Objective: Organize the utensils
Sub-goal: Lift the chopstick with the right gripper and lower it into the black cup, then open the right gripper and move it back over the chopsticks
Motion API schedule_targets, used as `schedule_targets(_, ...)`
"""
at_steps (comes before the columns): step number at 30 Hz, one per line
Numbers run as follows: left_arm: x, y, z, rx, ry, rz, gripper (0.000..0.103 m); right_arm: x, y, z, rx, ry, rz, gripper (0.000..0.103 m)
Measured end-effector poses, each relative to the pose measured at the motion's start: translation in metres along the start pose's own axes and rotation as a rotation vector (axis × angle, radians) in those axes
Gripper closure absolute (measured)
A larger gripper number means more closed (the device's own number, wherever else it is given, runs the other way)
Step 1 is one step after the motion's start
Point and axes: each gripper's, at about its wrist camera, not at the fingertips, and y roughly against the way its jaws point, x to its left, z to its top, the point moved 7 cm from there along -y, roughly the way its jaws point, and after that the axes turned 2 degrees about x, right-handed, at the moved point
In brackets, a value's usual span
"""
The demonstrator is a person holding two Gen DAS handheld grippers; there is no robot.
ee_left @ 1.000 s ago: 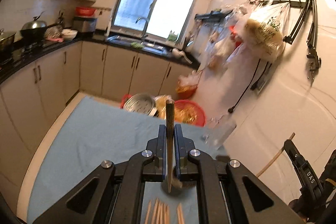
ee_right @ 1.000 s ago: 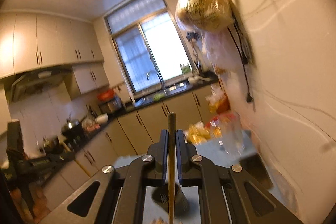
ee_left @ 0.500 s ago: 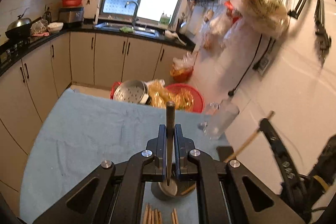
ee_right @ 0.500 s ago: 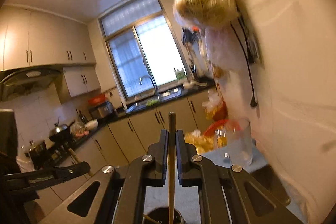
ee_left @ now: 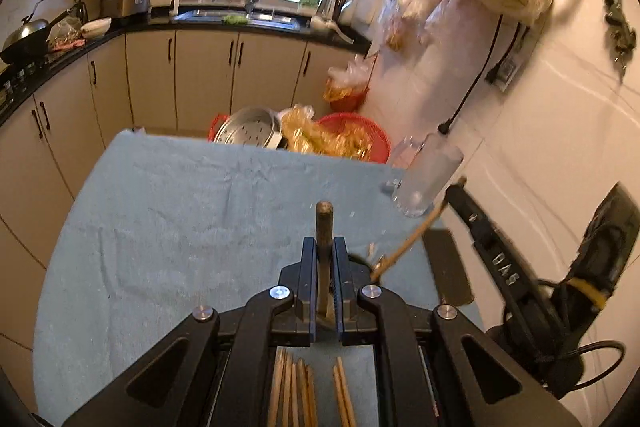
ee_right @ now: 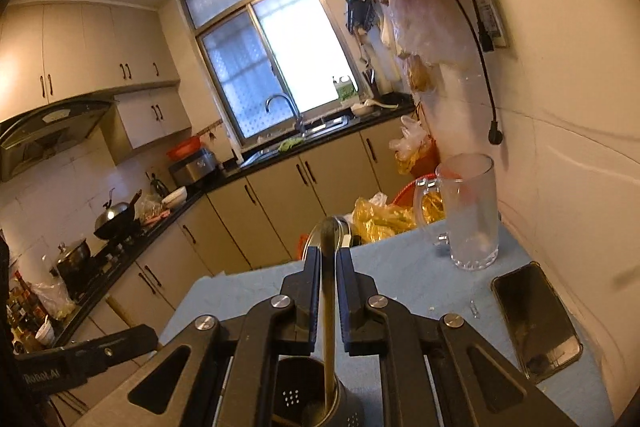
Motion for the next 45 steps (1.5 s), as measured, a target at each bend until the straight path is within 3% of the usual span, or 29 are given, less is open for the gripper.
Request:
schedule_targets(7, 0.009, 0.013, 0.002, -0.003, 0.049, -0.017, 0.092, -0.006, 0.017, 0.003, 0.025, -0.064, 0.036, 0.09)
schedule_targets(8, 0.01, 0.022, 0.002, -0.017, 0.044, -0.032, 0.089, -0.007, 0.026, 0.005, 0.023, -0.069, 0.042, 0.09)
schedule_targets(9, 0.012, 0.028, 0.001, -0.031, 0.039, -0.032, 0.072, -0.007, 0.038, 0.007, 0.02, -0.07, 0.035, 0.087)
schedule_targets(10, 0.018, 0.036, -0.002, -0.043, 0.04, -0.015, 0.052, -0.006, 0.05, 0.007, 0.018, -0.069, 0.037, 0.08)
schedule_targets(11, 0.025, 0.045, -0.008, -0.056, 0.049, 0.011, 0.046, -0.003, 0.064, 0.005, 0.014, -0.061, 0.048, 0.077)
schedule_targets(14, 0.048, 0.068, -0.035, -0.066, 0.07, 0.048, 0.045, 0.018, 0.098, -0.01, 0.029, 0.046, 0.079, 0.06)
schedule_targets(15, 0.053, 0.071, -0.042, -0.062, 0.071, 0.062, 0.045, 0.023, 0.105, -0.017, 0.042, 0.078, 0.078, 0.042)
schedule_targets(16, 0.062, 0.076, -0.053, -0.062, 0.076, 0.095, 0.045, 0.027, 0.114, -0.027, 0.064, 0.099, 0.077, 0.032)
schedule_targets(18, 0.083, 0.085, -0.08, -0.05, 0.093, 0.182, 0.045, 0.029, 0.125, -0.047, 0.096, 0.109, 0.094, 0.032)
schedule_targets(20, 0.096, 0.09, -0.103, -0.02, 0.108, 0.21, 0.045, 0.026, 0.127, -0.07, 0.149, 0.115, 0.079, 0.032)
schedule_targets(23, 0.113, 0.099, -0.132, 0.006, 0.146, 0.241, 0.045, 0.015, 0.127, -0.103, 0.228, 0.098, 0.026, 0.033)
schedule_targets(26, 0.12, 0.107, -0.158, 0.029, 0.188, 0.239, 0.045, 0.006, 0.13, -0.126, 0.297, 0.036, 0.052, 0.033)
schedule_targets(29, 0.115, 0.119, -0.179, 0.012, 0.171, 0.256, 0.045, 0.002, 0.136, -0.144, 0.347, 0.038, 0.031, 0.041)
schedule_targets(35, 0.097, 0.131, -0.191, 0.009, 0.151, 0.22, 0.045, 0.007, 0.154, -0.177, 0.397, 0.092, -0.007, 0.041)
schedule_targets(38, 0.093, 0.131, -0.191, 0.003, 0.134, 0.213, 0.045, 0.007, 0.156, -0.182, 0.402, 0.058, 0.022, 0.053)
schedule_targets(42, 0.091, 0.127, -0.193, -0.001, 0.094, 0.234, 0.045, 0.012, 0.151, -0.187, 0.416, 0.073, 0.029, 0.055)
schedule_targets(45, 0.099, 0.117, -0.193, 0.032, 0.136, 0.224, 0.045, 0.011, 0.143, -0.192, 0.451, 0.07, 0.021, 0.056)
